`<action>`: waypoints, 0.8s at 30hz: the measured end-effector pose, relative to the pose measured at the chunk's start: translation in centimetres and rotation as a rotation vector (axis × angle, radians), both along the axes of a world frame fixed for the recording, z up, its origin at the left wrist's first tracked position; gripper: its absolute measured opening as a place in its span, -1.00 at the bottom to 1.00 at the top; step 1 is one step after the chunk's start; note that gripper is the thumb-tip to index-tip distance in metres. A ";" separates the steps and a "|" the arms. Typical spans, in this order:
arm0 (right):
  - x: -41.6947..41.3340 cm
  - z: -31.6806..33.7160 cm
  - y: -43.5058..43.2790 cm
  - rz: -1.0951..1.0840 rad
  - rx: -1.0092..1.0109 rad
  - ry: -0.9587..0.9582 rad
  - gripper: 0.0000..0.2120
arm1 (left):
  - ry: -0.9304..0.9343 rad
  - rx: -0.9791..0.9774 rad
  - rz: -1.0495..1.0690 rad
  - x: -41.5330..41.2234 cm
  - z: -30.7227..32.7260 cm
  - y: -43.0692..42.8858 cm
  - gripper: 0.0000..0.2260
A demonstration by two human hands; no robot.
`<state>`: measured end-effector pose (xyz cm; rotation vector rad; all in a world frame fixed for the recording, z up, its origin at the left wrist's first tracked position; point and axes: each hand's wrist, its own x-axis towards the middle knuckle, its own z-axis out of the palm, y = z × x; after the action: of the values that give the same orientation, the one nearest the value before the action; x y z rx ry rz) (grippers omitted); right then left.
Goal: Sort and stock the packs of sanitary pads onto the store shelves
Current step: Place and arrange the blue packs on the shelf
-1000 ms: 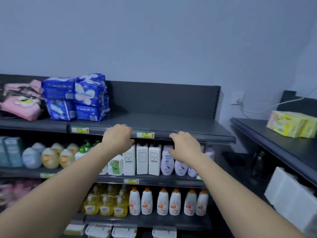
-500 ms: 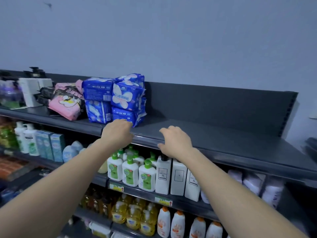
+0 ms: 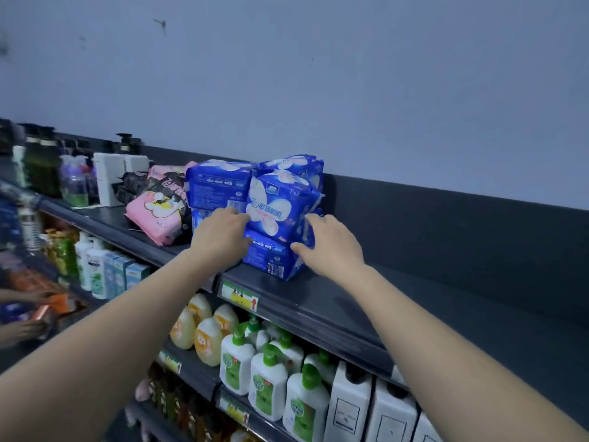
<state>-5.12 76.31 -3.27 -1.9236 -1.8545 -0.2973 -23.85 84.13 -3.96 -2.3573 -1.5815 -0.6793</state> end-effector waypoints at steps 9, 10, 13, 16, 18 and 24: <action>-0.8 1.0 7.8 -0.046 0.337 0.456 -0.33 | -0.144 0.074 0.081 -2.6 2.2 9.5 -0.29; -0.8 1.0 8.5 -0.049 0.353 0.489 -0.28 | -0.169 0.083 0.085 -2.9 2.4 10.5 -0.28; -0.7 0.7 10.3 -0.030 0.259 0.602 -0.26 | -0.227 0.070 0.086 -3.7 3.1 13.1 -0.28; -0.5 -0.1 11.4 -0.033 0.310 0.713 -0.48 | -0.372 -0.080 0.041 -4.2 3.3 15.1 -0.30; -0.5 -0.4 11.7 -0.075 0.381 0.722 -0.53 | -0.569 -0.108 -0.051 -4.3 3.5 15.8 -0.39; -0.4 -1.1 11.8 -0.104 0.504 0.652 -0.58 | -1.181 -0.071 -0.073 -4.2 3.8 15.7 -0.74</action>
<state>-5.56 88.13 -4.36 -1.5192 -1.1256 -0.1251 -28.02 99.85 -0.11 -2.0935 -1.8285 -2.3370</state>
